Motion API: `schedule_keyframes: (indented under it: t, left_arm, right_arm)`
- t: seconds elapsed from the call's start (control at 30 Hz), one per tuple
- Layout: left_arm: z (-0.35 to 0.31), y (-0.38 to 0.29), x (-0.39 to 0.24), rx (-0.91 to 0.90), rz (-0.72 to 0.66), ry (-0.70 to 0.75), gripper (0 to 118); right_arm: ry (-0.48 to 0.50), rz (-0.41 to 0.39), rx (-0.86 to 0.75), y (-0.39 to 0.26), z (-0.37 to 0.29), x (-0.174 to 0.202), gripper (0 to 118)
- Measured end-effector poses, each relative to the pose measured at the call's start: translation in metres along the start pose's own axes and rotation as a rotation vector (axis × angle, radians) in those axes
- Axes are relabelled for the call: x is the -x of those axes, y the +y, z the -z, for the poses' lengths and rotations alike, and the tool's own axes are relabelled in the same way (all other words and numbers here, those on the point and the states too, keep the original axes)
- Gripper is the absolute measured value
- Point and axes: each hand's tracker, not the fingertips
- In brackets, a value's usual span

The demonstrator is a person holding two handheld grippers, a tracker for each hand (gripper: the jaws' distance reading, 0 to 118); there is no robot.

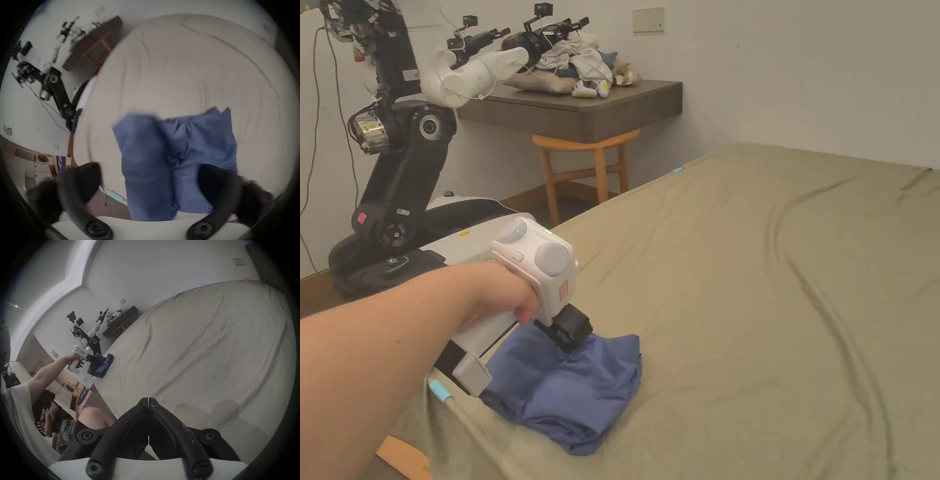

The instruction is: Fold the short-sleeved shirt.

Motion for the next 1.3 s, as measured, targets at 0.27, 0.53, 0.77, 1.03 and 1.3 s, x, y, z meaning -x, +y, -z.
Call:
schedule_keyframes:
  t: [0.27,0.53,0.77,1.03,1.3]
  left_arm:
    - [-0.125,0.011,-0.012,-0.177,-0.049,0.041,72]
    - [-0.21,-0.032,-0.158,-0.535,-0.199,-0.185,0]
    - [-0.281,-0.094,-0.34,-0.757,-0.215,-0.416,0]
    - [-0.386,-0.133,-0.438,-1.032,-0.127,-0.471,0]
    - [-0.443,-0.108,-0.439,-1.106,-0.196,-0.389,0]
  right_arm:
    - [-0.052,-0.072,0.024,-0.007,-0.006,0.017,0]
    - [-0.311,-0.189,-0.126,0.025,-0.039,0.038,0]
    - [-0.547,-0.275,-0.432,0.062,-0.094,0.105,0]
    - [-0.791,-0.357,-0.62,0.081,-0.135,0.145,0]
    - [-0.842,-0.305,-0.679,0.103,-0.159,0.155,1]
